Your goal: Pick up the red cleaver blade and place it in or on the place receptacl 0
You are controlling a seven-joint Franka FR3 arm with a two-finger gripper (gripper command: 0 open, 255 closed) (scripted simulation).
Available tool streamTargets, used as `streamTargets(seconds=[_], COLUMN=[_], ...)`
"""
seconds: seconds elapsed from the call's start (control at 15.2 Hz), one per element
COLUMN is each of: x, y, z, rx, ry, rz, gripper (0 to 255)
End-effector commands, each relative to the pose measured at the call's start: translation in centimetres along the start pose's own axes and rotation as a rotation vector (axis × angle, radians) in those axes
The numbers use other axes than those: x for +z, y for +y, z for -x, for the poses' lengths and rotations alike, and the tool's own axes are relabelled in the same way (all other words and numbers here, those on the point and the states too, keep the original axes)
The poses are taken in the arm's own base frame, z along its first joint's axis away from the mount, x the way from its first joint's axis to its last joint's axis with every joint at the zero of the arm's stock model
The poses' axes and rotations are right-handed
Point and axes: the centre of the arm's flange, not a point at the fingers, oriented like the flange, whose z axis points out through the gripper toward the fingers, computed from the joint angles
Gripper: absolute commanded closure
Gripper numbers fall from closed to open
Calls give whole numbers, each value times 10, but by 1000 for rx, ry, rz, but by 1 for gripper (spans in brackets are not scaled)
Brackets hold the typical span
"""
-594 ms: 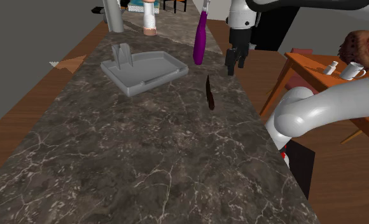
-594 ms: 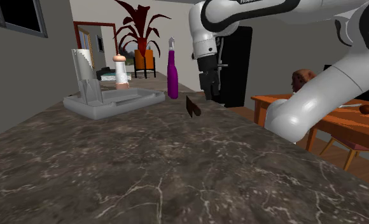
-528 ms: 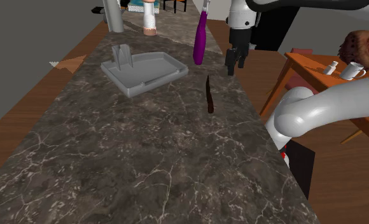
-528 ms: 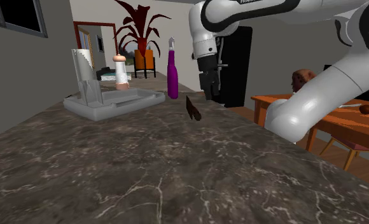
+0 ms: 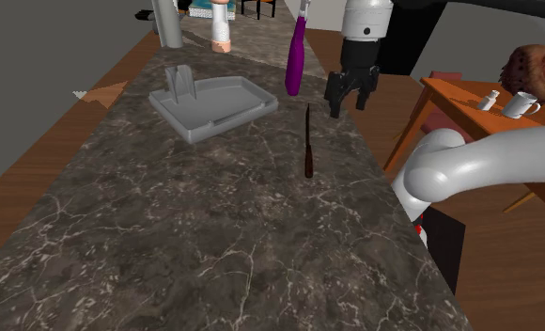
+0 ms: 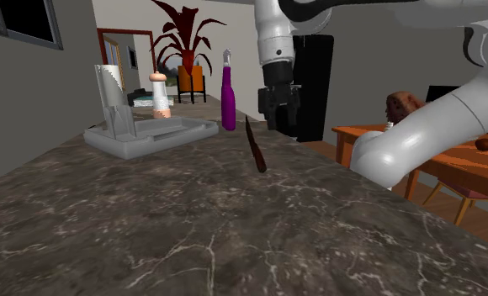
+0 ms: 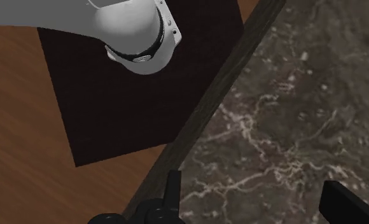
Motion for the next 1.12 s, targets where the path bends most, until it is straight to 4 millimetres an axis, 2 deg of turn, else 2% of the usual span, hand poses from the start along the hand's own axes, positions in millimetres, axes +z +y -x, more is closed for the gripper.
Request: streamTargets(seconds=[0.0, 0.33, 0.66, 0.73, 1.06], x=[-5, -17, -32, -33, -7], y=[-21, -74, -132, -136, -139], z=[13, 41, 57, 58, 55], rx=[88, 291, 495, 509, 509], ry=[10, 38, 66, 68, 68], rz=[-23, -75, -127, -130, -130], gripper=[0, 0, 0, 0, 0])
